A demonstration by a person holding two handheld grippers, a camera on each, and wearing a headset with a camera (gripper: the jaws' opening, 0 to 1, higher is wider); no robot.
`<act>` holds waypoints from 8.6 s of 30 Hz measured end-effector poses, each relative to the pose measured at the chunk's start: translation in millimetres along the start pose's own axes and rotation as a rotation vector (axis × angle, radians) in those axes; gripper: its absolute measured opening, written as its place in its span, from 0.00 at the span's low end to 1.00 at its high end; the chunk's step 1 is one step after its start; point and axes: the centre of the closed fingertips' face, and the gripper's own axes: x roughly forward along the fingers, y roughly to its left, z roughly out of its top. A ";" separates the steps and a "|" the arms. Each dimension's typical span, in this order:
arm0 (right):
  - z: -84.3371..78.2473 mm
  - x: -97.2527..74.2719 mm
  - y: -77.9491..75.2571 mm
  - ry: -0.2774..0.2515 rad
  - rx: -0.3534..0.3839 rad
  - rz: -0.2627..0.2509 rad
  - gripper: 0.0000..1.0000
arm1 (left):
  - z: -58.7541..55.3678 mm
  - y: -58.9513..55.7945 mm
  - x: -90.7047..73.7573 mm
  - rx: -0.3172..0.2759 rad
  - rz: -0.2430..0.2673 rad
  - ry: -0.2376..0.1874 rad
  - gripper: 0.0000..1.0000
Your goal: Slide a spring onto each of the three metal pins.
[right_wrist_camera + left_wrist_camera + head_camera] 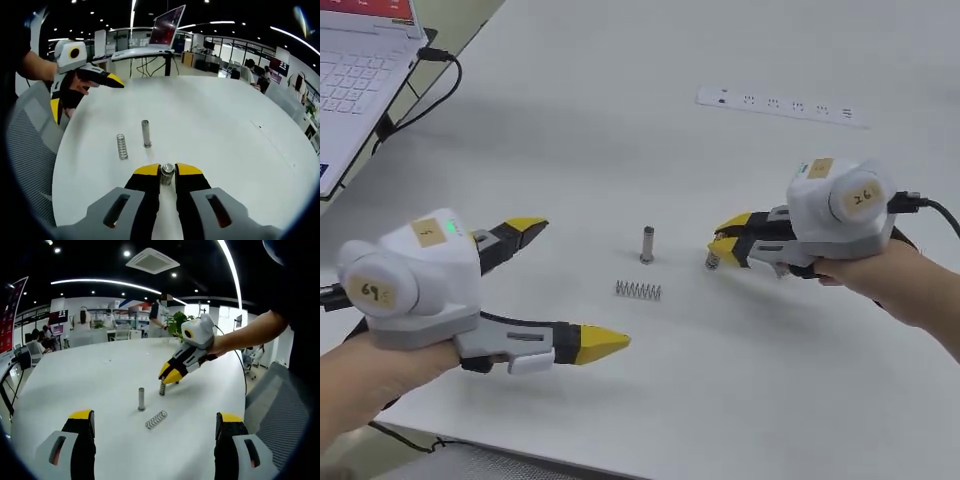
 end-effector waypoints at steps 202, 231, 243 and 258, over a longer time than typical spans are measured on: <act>-7.1 -44.5 74.0 -0.013 -0.136 0.159 0.08 | 16.9 -59.9 35.3 0.038 -0.289 0.052 0.67; -6.9 -66.5 90.0 -0.025 -0.187 0.253 0.08 | 26.0 -92.7 72.5 0.052 -0.430 0.058 0.27; -3.7 -71.2 88.8 -0.053 -0.172 0.259 0.07 | 23.7 -98.9 76.0 0.051 -0.462 0.065 0.13; 4.7 -74.0 97.5 -0.073 -0.172 0.297 0.07 | 26.0 -103.8 73.5 0.068 -0.508 0.054 0.05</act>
